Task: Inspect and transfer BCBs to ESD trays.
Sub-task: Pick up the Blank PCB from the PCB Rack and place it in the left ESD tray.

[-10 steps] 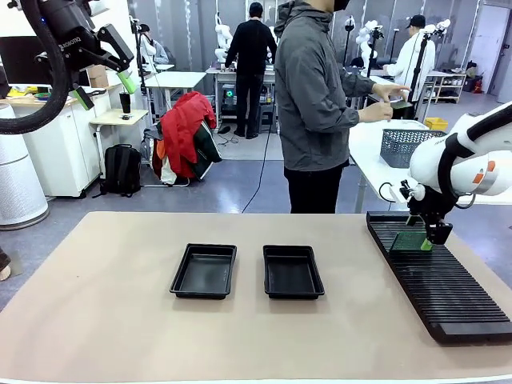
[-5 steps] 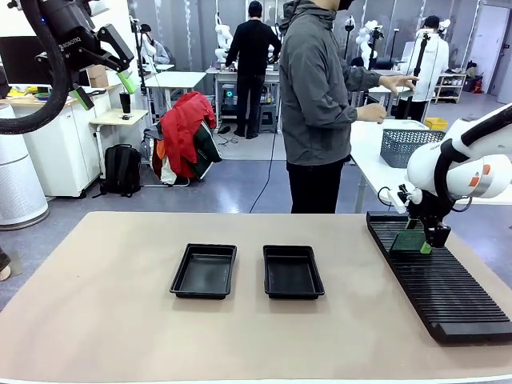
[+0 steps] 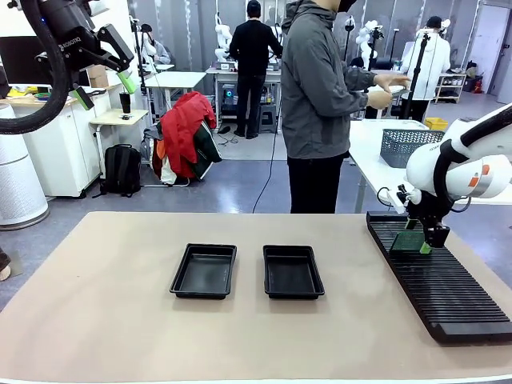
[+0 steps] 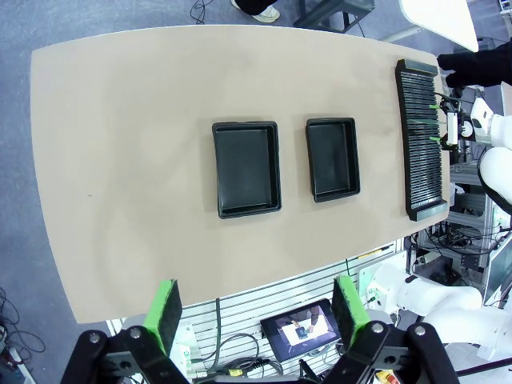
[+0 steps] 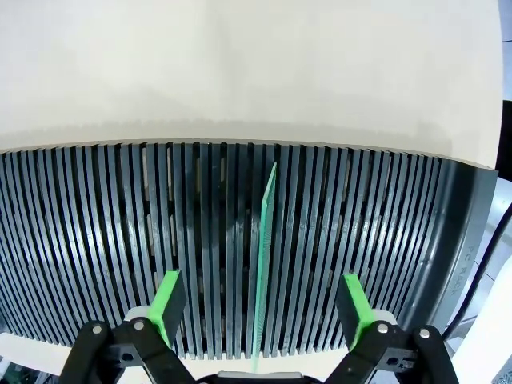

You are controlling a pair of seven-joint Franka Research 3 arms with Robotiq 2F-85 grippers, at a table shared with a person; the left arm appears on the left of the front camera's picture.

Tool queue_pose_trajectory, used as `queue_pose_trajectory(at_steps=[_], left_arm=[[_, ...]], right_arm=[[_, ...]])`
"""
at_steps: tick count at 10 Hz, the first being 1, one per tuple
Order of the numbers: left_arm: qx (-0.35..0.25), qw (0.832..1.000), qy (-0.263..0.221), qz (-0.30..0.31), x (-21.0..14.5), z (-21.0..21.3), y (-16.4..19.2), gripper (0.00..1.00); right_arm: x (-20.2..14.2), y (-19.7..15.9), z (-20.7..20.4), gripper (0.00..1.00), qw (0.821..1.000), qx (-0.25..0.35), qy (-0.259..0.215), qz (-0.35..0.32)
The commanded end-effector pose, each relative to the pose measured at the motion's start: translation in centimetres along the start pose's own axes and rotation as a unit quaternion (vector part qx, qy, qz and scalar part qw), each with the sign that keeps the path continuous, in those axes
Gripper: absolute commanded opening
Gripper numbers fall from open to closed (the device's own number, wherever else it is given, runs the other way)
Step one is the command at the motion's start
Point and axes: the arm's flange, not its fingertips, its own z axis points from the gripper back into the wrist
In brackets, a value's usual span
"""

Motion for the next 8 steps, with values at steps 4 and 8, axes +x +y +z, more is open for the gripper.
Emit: queue_pose_trajectory(at_steps=[4,8], left_arm=[[0.003,1.000,-0.002,0.001,0.04,0.00,0.14,1.00],[0.003,1.000,-0.002,0.001,0.04,0.00,0.14,1.00]], right_arm=[[-0.04,0.10,0.11,0.95,1.000,-0.003,-0.002,0.000],[0.13,-0.11,0.24,0.79,1.000,-0.008,-0.004,-0.006]])
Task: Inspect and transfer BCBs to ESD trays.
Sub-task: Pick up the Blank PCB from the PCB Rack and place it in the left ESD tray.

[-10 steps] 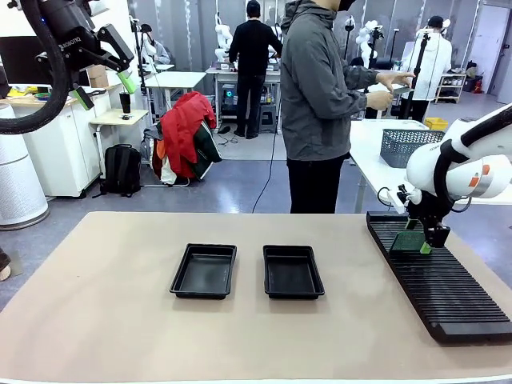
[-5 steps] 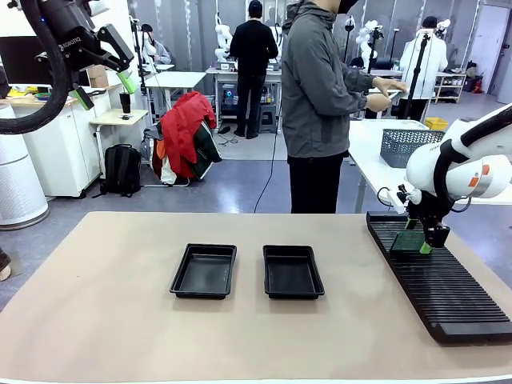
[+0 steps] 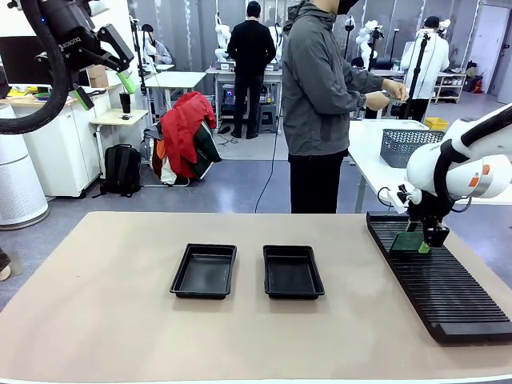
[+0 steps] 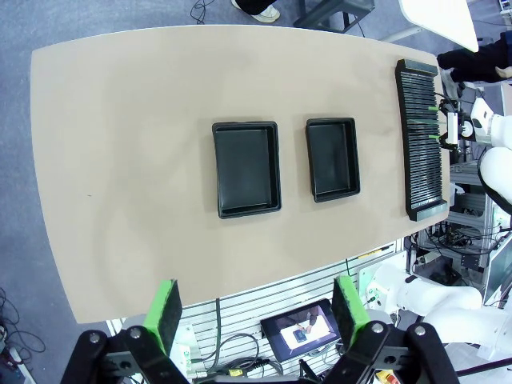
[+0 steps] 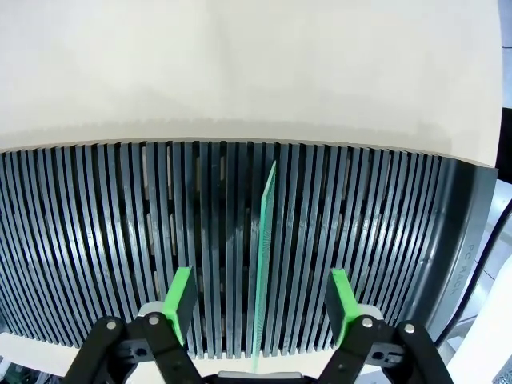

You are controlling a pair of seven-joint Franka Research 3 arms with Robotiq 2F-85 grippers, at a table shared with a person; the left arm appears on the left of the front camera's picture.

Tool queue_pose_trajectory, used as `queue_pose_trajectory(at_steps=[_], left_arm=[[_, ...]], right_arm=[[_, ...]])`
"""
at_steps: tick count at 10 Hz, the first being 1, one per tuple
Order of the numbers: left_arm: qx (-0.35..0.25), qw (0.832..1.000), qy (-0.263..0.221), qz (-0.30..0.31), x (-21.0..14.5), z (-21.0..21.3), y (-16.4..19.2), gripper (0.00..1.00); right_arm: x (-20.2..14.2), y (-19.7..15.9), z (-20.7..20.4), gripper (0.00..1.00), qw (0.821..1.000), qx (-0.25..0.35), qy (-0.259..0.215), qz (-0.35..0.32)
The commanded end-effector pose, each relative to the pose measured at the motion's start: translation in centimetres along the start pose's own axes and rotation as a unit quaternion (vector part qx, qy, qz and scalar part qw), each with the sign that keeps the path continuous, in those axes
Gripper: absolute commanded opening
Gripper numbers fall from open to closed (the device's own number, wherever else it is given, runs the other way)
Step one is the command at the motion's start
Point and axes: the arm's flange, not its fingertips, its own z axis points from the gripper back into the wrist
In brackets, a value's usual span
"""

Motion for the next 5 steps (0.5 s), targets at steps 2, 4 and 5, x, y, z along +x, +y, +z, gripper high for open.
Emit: queue_pose_trajectory(at_steps=[2,4,5], left_arm=[[0.003,1.000,-0.002,0.001,0.04,0.00,0.14,1.00],[0.003,1.000,-0.002,0.001,0.04,0.00,0.14,1.00],[0.003,1.000,-0.002,0.001,0.04,0.00,0.14,1.00]], right_arm=[[0.45,-0.23,0.25,0.71,1.000,-0.009,-0.003,-0.005],[0.55,-0.21,0.38,0.63,1.000,-0.013,-0.005,-0.006],[0.57,-0.30,0.31,0.60,1.000,-0.012,-0.002,-0.007]])
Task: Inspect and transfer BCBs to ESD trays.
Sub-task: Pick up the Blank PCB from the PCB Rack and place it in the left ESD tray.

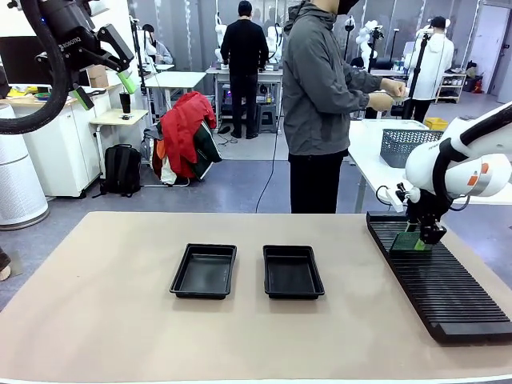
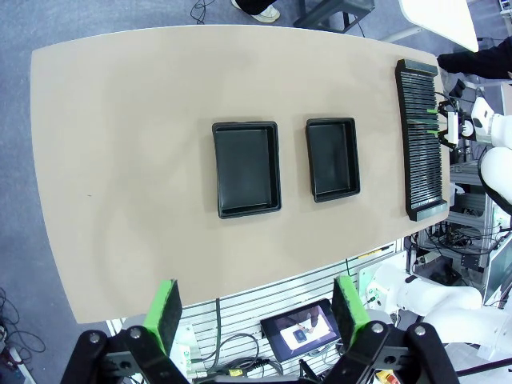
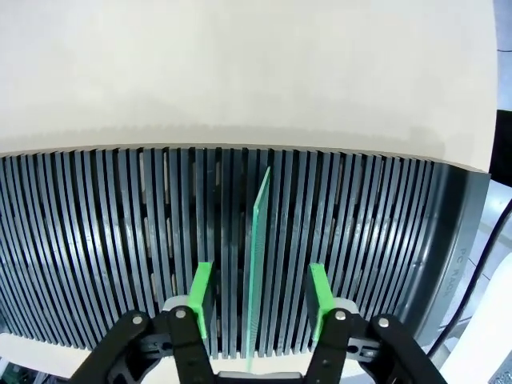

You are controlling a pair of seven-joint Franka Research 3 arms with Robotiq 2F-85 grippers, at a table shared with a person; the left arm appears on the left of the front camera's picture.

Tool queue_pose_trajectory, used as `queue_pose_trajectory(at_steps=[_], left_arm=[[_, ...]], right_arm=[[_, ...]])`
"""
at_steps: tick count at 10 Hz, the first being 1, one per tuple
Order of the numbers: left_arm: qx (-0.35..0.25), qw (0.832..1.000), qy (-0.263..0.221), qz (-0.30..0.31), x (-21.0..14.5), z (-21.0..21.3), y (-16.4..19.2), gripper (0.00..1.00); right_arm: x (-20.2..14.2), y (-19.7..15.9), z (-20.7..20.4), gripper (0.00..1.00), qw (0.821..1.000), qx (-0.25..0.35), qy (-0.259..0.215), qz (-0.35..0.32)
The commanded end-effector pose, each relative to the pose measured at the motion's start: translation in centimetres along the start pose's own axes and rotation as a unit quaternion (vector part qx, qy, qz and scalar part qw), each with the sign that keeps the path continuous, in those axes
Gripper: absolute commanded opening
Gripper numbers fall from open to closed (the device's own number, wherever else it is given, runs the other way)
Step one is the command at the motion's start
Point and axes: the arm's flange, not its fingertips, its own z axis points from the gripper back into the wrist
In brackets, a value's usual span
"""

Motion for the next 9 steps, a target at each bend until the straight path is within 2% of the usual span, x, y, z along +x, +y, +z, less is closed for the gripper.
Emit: queue_pose_trajectory(at_steps=[1,9], left_arm=[[0.003,1.000,-0.002,0.001,0.04,0.00,0.14,1.00],[0.003,1.000,-0.002,0.001,0.04,0.00,0.14,1.00]], right_arm=[[0.09,-0.23,-0.13,0.54,1.000,-0.009,0.001,-0.015],[-0.43,-0.21,0.13,0.21,1.000,-0.003,0.004,-0.020]])
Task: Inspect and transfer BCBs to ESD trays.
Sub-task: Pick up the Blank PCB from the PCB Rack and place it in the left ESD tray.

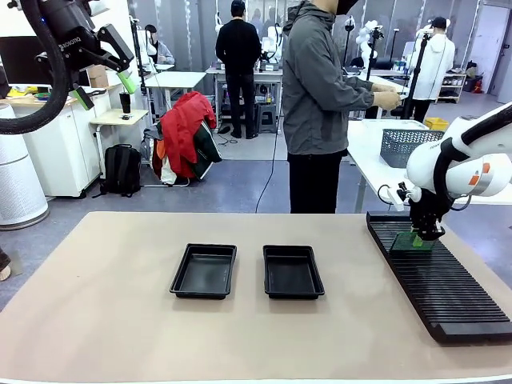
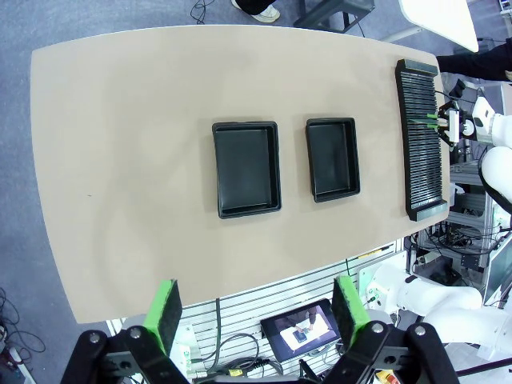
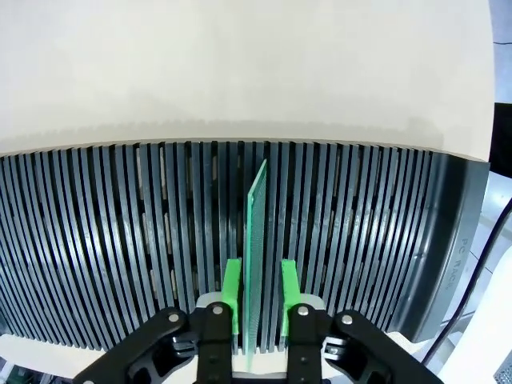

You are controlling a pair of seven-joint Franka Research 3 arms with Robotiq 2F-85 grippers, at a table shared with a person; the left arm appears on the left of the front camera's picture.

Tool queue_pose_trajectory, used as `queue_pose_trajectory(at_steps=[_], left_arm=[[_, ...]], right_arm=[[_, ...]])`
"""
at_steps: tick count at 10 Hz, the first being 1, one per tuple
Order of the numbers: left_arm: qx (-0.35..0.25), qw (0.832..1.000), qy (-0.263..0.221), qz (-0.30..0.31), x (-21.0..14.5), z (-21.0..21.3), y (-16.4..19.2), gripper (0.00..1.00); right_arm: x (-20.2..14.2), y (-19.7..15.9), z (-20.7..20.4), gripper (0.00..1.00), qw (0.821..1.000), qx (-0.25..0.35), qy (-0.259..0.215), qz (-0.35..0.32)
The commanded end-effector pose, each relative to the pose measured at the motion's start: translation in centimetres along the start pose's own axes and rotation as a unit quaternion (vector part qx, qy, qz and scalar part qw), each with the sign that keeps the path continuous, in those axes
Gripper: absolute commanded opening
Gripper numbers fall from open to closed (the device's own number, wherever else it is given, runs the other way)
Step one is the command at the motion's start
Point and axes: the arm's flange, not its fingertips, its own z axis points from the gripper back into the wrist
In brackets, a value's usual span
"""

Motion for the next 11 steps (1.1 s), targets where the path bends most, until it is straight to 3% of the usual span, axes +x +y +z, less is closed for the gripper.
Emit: queue_pose_trajectory(at_steps=[1,6,11], left_arm=[[0.003,1.000,-0.002,0.001,0.0,0.0,0.1,1.00],[0.003,1.000,-0.002,0.001,0.0,0.0,0.1,1.00],[0.003,1.000,-0.002,0.001,0.0,0.0,0.1,1.00]], right_arm=[[0.0,-0.3,-0.1,0.19,1.000,0.002,0.003,-0.010],[-0.1,-0.2,0.2,0.00,1.000,0.002,0.002,-0.010],[0.0,-1.0,2.0,0.00,1.000,0.000,0.002,-0.015]])
